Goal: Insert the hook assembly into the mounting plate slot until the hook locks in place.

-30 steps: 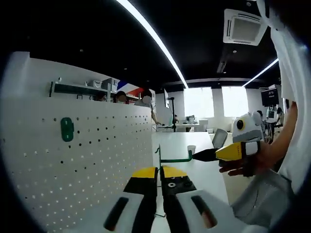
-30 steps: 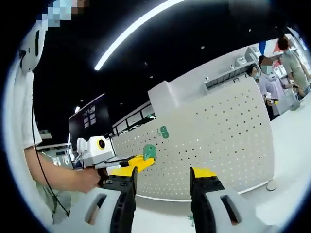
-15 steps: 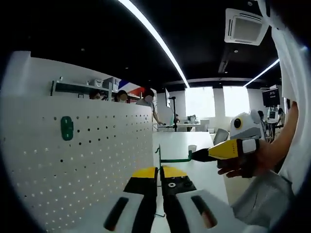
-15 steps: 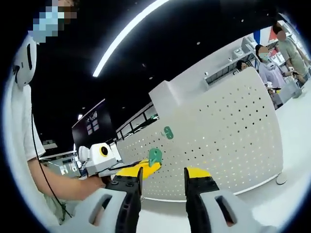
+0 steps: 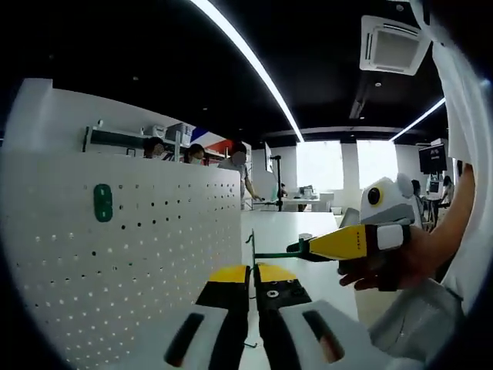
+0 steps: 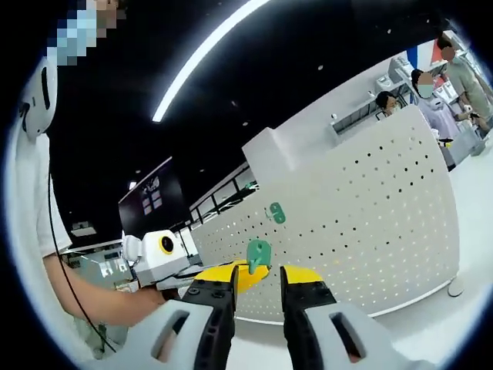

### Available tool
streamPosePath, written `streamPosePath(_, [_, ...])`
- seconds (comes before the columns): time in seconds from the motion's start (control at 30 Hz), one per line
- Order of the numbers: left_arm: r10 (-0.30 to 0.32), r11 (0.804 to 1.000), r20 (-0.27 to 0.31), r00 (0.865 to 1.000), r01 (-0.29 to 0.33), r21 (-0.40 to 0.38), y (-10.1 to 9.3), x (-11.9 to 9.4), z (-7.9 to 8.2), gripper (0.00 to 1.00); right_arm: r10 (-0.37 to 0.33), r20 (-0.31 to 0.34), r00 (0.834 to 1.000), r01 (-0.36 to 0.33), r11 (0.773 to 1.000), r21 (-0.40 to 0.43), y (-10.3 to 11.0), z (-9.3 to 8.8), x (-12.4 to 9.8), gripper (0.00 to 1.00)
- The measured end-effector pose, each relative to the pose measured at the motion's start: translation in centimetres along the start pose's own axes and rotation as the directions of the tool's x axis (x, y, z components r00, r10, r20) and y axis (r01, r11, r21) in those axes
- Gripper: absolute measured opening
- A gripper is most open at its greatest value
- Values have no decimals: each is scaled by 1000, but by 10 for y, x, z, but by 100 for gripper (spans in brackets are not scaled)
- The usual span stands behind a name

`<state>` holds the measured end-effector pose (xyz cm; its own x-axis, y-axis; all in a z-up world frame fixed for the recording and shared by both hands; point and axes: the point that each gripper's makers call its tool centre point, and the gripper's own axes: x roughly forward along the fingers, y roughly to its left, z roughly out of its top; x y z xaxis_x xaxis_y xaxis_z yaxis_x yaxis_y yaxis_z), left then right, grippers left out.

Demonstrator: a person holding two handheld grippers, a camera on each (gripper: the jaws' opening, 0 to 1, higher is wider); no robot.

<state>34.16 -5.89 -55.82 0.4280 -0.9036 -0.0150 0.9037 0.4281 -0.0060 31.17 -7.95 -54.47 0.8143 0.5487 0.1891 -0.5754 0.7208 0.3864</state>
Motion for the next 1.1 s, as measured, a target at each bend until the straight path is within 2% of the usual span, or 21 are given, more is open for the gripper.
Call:
streamPosePath(0.57, [-8, 1000, 5, 1000, 8, 3, -13, 6, 1, 2, 2, 14, 1000, -2, 1000, -1, 3, 2, 12, 10])
streamPosePath(0.7, [-9, 1000, 3, 1000, 9, -2, -17, 7, 0, 2, -17, 6, 1000, 17, 1000, -12, -1, 0, 12, 6])
streamPosePath(1.1, [19, 1000, -6, 1000, -19, 16, -18, 8, -1, 2, -53, 2, 999, 53, 997, -51, -4, -2, 11, 3])
